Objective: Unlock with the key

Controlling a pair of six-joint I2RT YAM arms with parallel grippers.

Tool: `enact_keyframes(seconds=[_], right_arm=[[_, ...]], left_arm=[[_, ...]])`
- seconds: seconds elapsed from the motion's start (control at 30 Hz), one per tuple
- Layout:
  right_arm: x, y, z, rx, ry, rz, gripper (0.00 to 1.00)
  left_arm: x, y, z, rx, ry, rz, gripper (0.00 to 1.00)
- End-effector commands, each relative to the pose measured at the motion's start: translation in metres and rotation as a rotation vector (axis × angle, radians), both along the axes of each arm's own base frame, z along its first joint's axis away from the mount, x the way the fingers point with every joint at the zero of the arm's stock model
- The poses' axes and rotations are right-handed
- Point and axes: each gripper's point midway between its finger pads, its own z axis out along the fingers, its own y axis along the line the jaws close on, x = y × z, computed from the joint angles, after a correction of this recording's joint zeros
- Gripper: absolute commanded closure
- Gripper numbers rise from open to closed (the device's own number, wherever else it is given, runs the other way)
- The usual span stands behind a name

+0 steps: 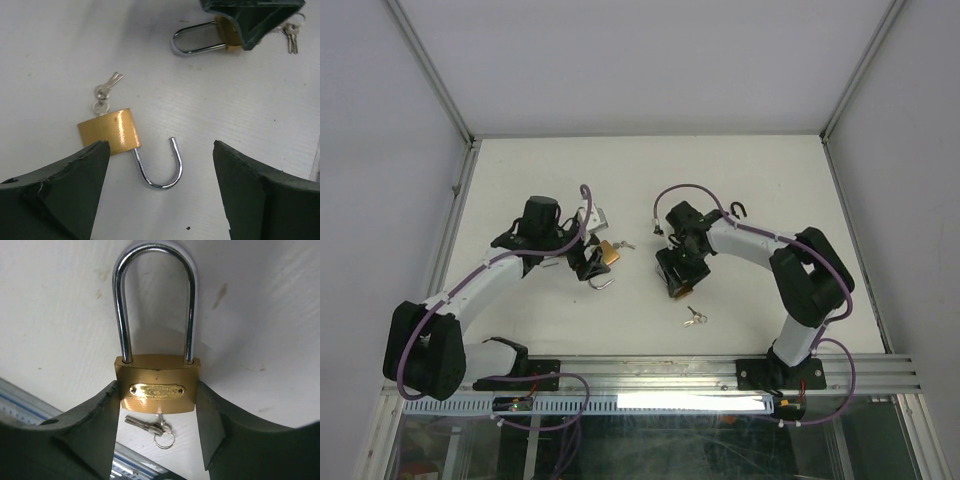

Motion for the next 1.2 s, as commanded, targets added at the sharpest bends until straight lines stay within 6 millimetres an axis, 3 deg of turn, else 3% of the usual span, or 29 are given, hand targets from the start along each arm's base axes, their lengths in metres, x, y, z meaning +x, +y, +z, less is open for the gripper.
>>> enact_keyframes(seconds=[0.0, 0.17, 0.3, 0.43, 0.57, 0.7, 0.87, 0.93, 1.17], right_arm=[[-0.018, 0.025, 0.019, 0.168, 0.060, 0.046, 0.84], [-0.021, 0.038, 0.037, 0.261, 0.075, 0.081, 0.85], [-0.033, 0.050, 0.044, 0.361, 0.132, 0.124, 0.86], [-0.032, 0.053, 0.041, 0.390, 0.142, 0.126, 0.86], [-0.029, 0.053, 0.035, 0.388, 0.152, 0.126, 0.87], [-0.027, 0.057, 0.041, 0.430, 0.143, 0.138, 0.87], [-0.031, 0.060, 0.044, 0.469, 0.162, 0.154, 0.87], [-0.032, 0.060, 0.046, 0.479, 0.162, 0.164, 0.87], [-0.030, 0.061, 0.050, 0.507, 0.158, 0.170, 0.88]], left_arm=[[-0.031, -0.029, 0.001, 0.013, -0.151, -0.288, 0.15], [-0.049, -0.042, 0.003, -0.026, -0.258, -0.462, 0.15], [-0.059, -0.050, -0.011, -0.010, -0.417, -0.633, 0.12], [-0.051, -0.060, -0.029, -0.016, -0.490, -0.684, 0.12], [-0.037, -0.082, -0.041, 0.005, -0.657, -0.724, 0.28], [-0.028, -0.100, -0.058, 0.026, -0.781, -0.758, 0.23], [-0.026, -0.115, -0.066, 0.026, -0.801, -0.786, 0.22], [-0.021, -0.117, -0.066, 0.040, -0.803, -0.774, 0.28], [-0.024, -0.111, -0.071, 0.068, -0.828, -0.787, 0.66]])
